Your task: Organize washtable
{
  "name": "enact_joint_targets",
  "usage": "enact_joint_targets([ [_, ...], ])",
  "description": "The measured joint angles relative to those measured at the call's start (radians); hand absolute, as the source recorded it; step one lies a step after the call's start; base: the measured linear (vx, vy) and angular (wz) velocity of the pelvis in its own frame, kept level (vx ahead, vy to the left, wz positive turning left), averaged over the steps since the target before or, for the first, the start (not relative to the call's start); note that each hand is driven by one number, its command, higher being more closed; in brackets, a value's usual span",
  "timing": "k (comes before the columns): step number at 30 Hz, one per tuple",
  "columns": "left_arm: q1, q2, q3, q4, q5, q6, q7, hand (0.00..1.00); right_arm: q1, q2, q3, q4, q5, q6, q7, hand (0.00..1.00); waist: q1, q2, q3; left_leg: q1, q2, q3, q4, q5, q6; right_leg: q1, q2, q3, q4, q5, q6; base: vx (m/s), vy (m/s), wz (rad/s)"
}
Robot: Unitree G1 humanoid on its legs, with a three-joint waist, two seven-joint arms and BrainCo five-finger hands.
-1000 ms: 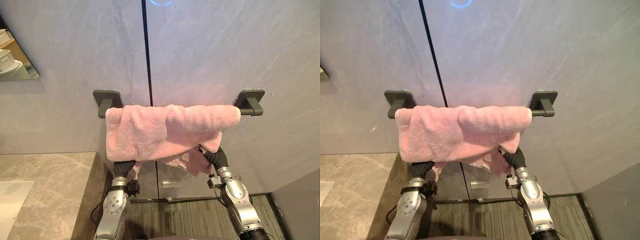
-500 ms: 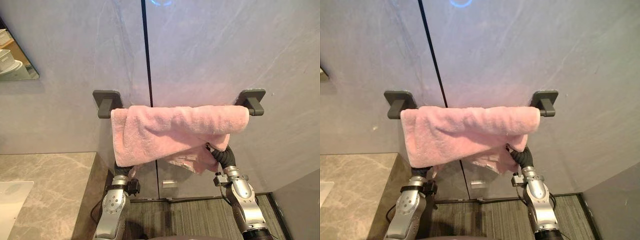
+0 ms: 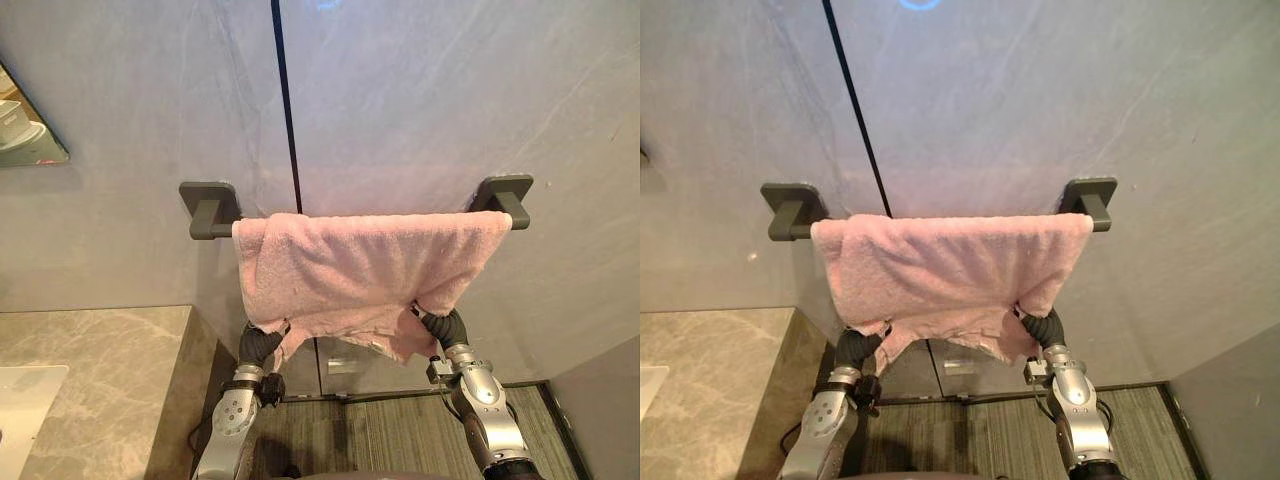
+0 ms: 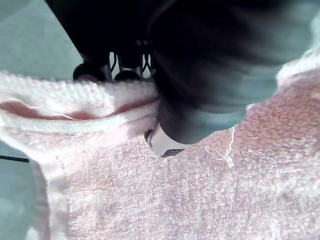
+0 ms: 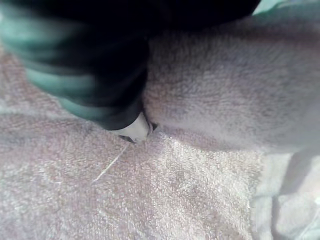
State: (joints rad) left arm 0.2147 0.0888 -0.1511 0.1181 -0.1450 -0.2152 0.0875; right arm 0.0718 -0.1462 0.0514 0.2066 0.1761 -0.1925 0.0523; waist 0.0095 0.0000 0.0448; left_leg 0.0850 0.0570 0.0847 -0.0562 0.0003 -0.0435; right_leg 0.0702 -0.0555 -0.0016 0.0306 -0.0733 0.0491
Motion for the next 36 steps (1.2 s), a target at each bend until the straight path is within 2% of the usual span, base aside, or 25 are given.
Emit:
enact_joint_targets([
  [16, -0.05, -0.001, 0.008, 0.135, -0.022, -0.031, 0.006, 1.0, -0.048, 0.022, 0.008, 0.098, -0.029, -0.029, 0.014, 1.0, 0.0, -0.013, -0.009, 0.013, -0.002, -0.016, -0.037, 0.019, -0.002, 0.02, 0.0, -0.026, -0.033, 0.009, 0.001, 0.0, -0.004, 0.03],
  [17, -0.055, -0.003, 0.008, 0.142, -0.022, -0.033, 0.006, 0.0, -0.048, 0.022, 0.007, 0.103, -0.029, -0.03, 0.014, 0.0, 0.0, -0.015, -0.009, 0.013, -0.002, -0.017, -0.037, 0.019, -0.002, 0.022, 0.0, -0.027, -0.034, 0.009, 0.001, -0.01, -0.015, 0.06],
  [24, -0.077, -0.005, 0.029, 0.228, -0.022, -0.026, 0.018, 0.0, -0.064, 0.023, 0.007, 0.181, -0.03, -0.032, 0.009, 0.0, -0.002, -0.031, -0.003, 0.018, -0.002, -0.023, -0.038, 0.019, -0.003, 0.031, -0.001, -0.027, -0.038, 0.009, 0.001, -0.01, -0.006, 0.02],
  [27, -0.076, -0.004, 0.029, 0.251, -0.022, -0.009, 0.027, 0.0, -0.063, 0.023, 0.007, 0.205, -0.03, -0.029, 0.003, 0.0, -0.003, -0.036, 0.0, 0.018, -0.002, -0.023, -0.038, 0.018, -0.003, 0.031, -0.001, -0.026, -0.04, 0.009, 0.001, 0.0, 0.0, 0.0],
  [36, -0.044, -0.005, 0.03, 0.268, -0.022, 0.015, 0.048, 0.0, -0.035, 0.055, -0.001, 0.262, -0.023, -0.003, -0.025, 0.0, -0.022, -0.037, 0.002, 0.017, -0.002, -0.013, -0.038, 0.016, -0.005, 0.032, -0.001, -0.019, -0.049, 0.011, 0.001, 0.0, -0.007, -0.02],
])
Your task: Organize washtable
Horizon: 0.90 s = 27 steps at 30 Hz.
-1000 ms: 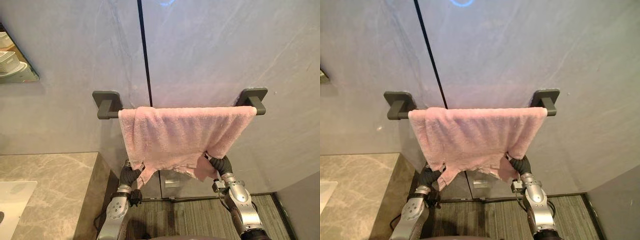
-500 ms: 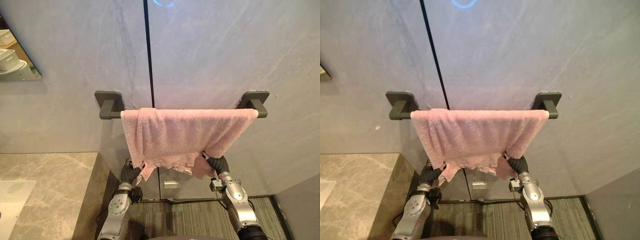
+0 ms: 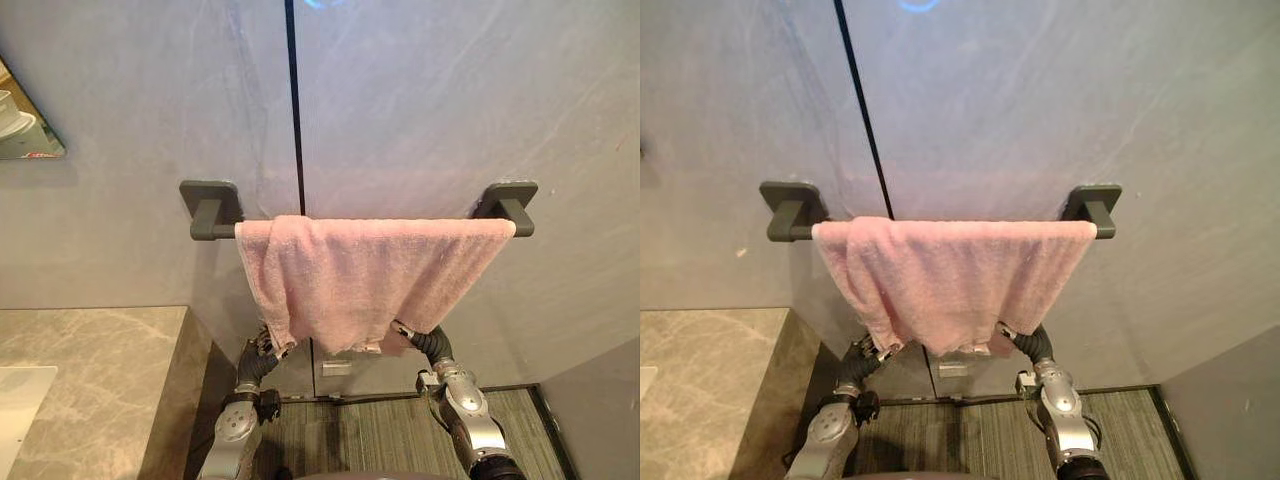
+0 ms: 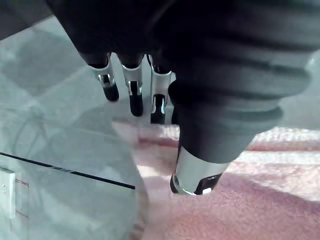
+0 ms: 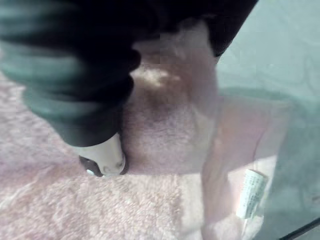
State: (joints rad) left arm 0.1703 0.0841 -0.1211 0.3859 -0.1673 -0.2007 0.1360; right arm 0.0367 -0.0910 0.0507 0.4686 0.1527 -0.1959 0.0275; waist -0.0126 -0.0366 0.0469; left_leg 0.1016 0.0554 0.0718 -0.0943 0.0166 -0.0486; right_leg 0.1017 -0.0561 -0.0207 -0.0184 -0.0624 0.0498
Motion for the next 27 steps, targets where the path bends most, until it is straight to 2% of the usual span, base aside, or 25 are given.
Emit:
enact_joint_targets([
  [8, 0.009, -0.004, 0.039, 0.014, -0.079, 0.0, 0.003, 0.0, 0.07, 0.02, -0.065, 0.041, 0.064, 0.021, -0.028, 0.0, 0.0, 0.003, 0.001, 0.002, 0.001, 0.008, 0.0, 0.0, 0.0, -0.001, 0.0, 0.008, -0.002, 0.005, 0.0, 0.0, -0.004, -0.01],
  [12, 0.052, -0.007, 0.13, -0.05, -0.142, 0.0, 0.013, 0.0, 0.122, 0.032, -0.166, 0.033, 0.096, 0.027, -0.051, 0.0, -0.004, 0.012, 0.007, 0.004, 0.001, 0.012, 0.0, 0.0, 0.0, -0.002, 0.0, 0.013, 0.0, 0.005, 0.0, 0.0, -0.001, -0.01],
  [16, 0.087, -0.012, 0.204, -0.128, -0.158, -0.001, 0.019, 0.0, 0.158, 0.03, -0.252, -0.006, 0.114, 0.028, -0.071, 0.0, -0.004, 0.018, 0.007, 0.007, 0.001, 0.013, 0.0, 0.0, 0.0, -0.002, 0.001, 0.014, 0.004, 0.005, 0.0, 0.0, 0.0, 0.0],
  [20, 0.121, -0.029, 0.252, -0.223, -0.168, 0.0, 0.018, 0.0, 0.189, 0.032, -0.311, -0.102, 0.112, 0.029, -0.085, 0.0, -0.002, 0.024, 0.009, 0.016, 0.002, 0.019, 0.0, -0.003, 0.001, -0.002, 0.001, 0.021, 0.019, 0.001, 0.004, -0.04, -0.012, -0.04],
  [24, 0.165, -0.076, 0.282, -0.402, -0.17, -0.001, 0.019, 0.0, 0.24, 0.046, -0.377, -0.32, 0.106, 0.029, -0.12, 0.0, -0.002, 0.028, 0.01, 0.029, 0.001, 0.023, 0.0, -0.013, -0.001, -0.002, -0.001, 0.024, 0.042, -0.014, 0.005, -0.04, -0.01, -0.02],
  [27, 0.182, -0.081, 0.315, -0.536, -0.175, -0.003, 0.024, 0.0, 0.251, 0.064, -0.414, -0.487, 0.079, 0.023, -0.14, 0.0, -0.002, 0.029, 0.009, 0.036, 0.003, 0.025, 0.001, -0.012, 0.002, -0.002, -0.001, 0.023, 0.054, -0.022, 0.005, -0.01, -0.005, -0.01],
])
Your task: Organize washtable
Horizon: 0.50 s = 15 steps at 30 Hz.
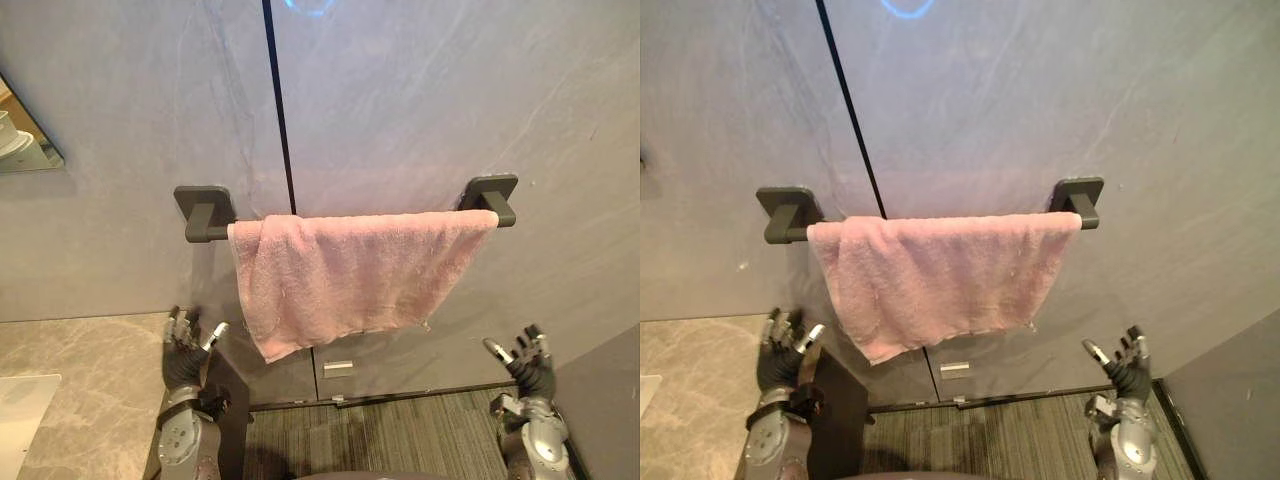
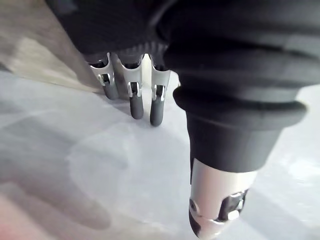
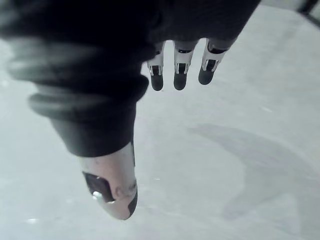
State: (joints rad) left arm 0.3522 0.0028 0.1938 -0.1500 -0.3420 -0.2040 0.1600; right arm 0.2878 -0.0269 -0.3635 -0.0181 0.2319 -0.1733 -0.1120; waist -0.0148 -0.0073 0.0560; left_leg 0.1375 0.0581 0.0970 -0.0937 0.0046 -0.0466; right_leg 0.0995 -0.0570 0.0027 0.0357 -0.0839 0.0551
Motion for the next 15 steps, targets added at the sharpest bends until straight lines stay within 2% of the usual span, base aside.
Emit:
enact_joint_targets([
  [7, 0.025, -0.025, 0.006, -0.234, 0.0, -0.003, 0.0, 0.0, -0.031, 0.046, -0.001, -0.297, -0.026, -0.027, -0.016, 0.0, 0.006, -0.002, -0.001, -0.002, -0.003, -0.001, 0.016, -0.007, 0.0, 0.006, -0.004, 0.0, 0.0, -0.002, 0.003, 0.0, -0.004, 0.01],
  [10, 0.014, -0.027, 0.006, -0.369, -0.003, -0.049, -0.006, 0.0, -0.072, 0.051, 0.0, -0.426, -0.024, -0.087, -0.012, 0.0, 0.001, -0.001, -0.001, -0.001, -0.007, -0.002, 0.038, -0.02, 0.003, 0.018, -0.009, 0.0, 0.0, -0.003, 0.005, -0.01, -0.002, 0.0],
  [11, 0.005, -0.026, 0.002, -0.434, -0.016, -0.077, -0.009, 0.0, -0.088, 0.053, 0.0, -0.484, -0.021, -0.122, 0.0, 0.0, -0.001, 0.003, -0.004, 0.0, -0.008, -0.002, 0.043, -0.023, 0.004, 0.019, -0.01, 0.001, 0.001, -0.003, 0.005, -0.04, -0.005, 0.0],
  [14, -0.019, -0.022, -0.024, -0.515, -0.033, -0.103, -0.024, 0.0, -0.101, 0.053, 0.022, -0.561, -0.003, -0.155, 0.019, 0.0, -0.002, 0.008, -0.008, 0.0, -0.009, -0.002, 0.046, -0.023, 0.004, 0.019, -0.013, 0.001, 0.005, -0.004, 0.006, -0.04, -0.008, 0.0],
  [15, -0.022, -0.002, -0.064, -0.555, -0.05, -0.121, -0.037, 0.0, -0.115, 0.051, 0.046, -0.585, 0.007, -0.177, 0.031, 0.0, -0.006, 0.011, -0.012, 0.0, -0.01, -0.002, 0.049, -0.023, 0.005, 0.019, -0.013, 0.001, 0.007, -0.004, 0.007, -0.05, -0.015, -0.01],
])
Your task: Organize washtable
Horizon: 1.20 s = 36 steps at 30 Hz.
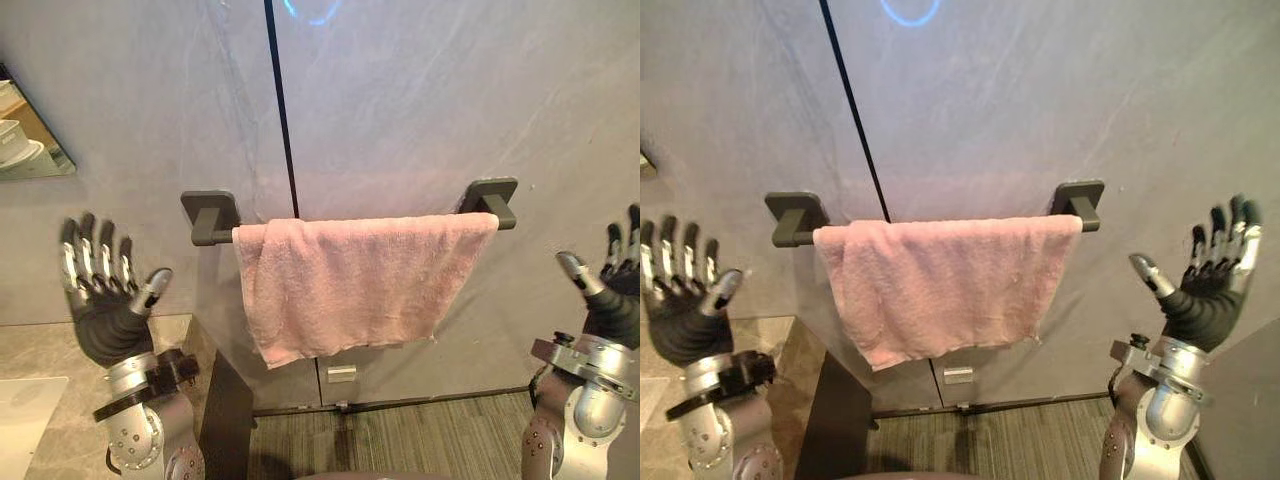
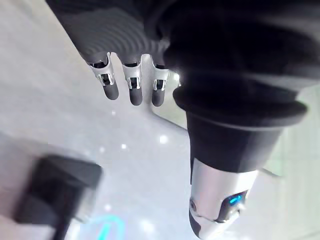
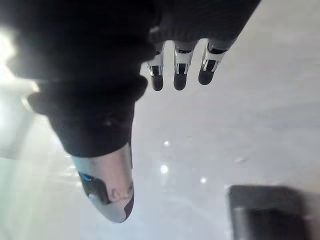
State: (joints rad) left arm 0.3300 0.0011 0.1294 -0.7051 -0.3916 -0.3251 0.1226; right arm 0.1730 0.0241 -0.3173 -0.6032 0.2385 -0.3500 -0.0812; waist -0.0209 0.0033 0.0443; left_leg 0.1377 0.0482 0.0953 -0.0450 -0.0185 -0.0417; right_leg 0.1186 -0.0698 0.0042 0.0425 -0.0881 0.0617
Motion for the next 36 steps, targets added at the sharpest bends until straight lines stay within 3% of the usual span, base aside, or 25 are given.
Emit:
enact_joint_targets([
  [3, -0.005, 0.054, -0.12, -0.047, -0.048, -0.015, -0.067, 0.0, -0.032, -0.016, 0.099, -0.011, 0.058, -0.024, 0.047, 0.0, -0.016, 0.006, -0.004, 0.0, 0.0, 0.002, 0.01, -0.002, 0.002, 0.0, 0.0, 0.004, 0.008, -0.001, 0.001, -0.05, -0.016, -0.03],
  [8, -0.075, 0.084, -0.269, -0.042, -0.119, -0.016, -0.148, 0.0, -0.034, -0.058, 0.258, -0.023, 0.157, -0.036, 0.137, 0.0, -0.018, 0.011, -0.006, 0.008, 0.002, 0.014, 0.014, -0.002, 0.002, -0.002, 0.004, 0.02, 0.019, 0.0, 0.001, -0.06, -0.017, -0.08],
  [12, -0.092, 0.146, -0.397, 0.061, -0.124, -0.009, -0.191, 0.0, -0.033, -0.12, 0.415, -0.023, 0.273, -0.032, 0.231, 0.0, -0.021, 0.014, -0.006, 0.011, 0.001, 0.021, 0.014, -0.002, 0.002, -0.007, 0.004, 0.028, 0.024, -0.001, 0.001, -0.05, -0.016, -0.06],
  [16, -0.094, 0.174, -0.448, 0.122, -0.112, 0.001, -0.208, 0.0, -0.026, -0.187, 0.486, -0.02, 0.289, -0.004, 0.283, 0.0, -0.02, 0.012, -0.006, 0.001, 0.001, 0.022, 0.014, -0.002, 0.002, -0.018, 0.004, 0.03, 0.025, 0.0, 0.001, -0.01, -0.005, -0.01],
  [21, -0.118, 0.209, -0.492, 0.184, -0.096, 0.004, -0.21, 0.0, -0.012, -0.279, 0.566, 0.001, 0.276, 0.033, 0.304, 0.0, -0.019, 0.01, -0.005, -0.002, 0.001, 0.023, 0.013, -0.002, 0.002, -0.021, 0.004, 0.031, 0.023, 0.0, 0.001, 0.0, 0.0, 0.0],
  [28, -0.142, 0.254, -0.544, 0.25, -0.073, 0.017, -0.209, 0.0, -0.008, -0.4, 0.65, 0.087, 0.149, 0.058, 0.302, 0.0, -0.018, 0.008, -0.004, -0.006, 0.001, 0.041, 0.011, -0.003, 0.004, -0.037, 0.005, 0.049, 0.024, 0.001, 0.003, -0.01, -0.014, -0.08],
  [36, -0.2, 0.306, -0.6, 0.305, -0.072, 0.043, -0.21, 0.0, -0.011, -0.463, 0.73, 0.162, 0.042, 0.087, 0.302, 0.0, -0.018, 0.005, -0.002, -0.006, 0.0, 0.041, 0.011, -0.003, 0.004, -0.037, 0.004, 0.049, 0.024, 0.001, 0.003, 0.0, 0.0, 0.0],
])
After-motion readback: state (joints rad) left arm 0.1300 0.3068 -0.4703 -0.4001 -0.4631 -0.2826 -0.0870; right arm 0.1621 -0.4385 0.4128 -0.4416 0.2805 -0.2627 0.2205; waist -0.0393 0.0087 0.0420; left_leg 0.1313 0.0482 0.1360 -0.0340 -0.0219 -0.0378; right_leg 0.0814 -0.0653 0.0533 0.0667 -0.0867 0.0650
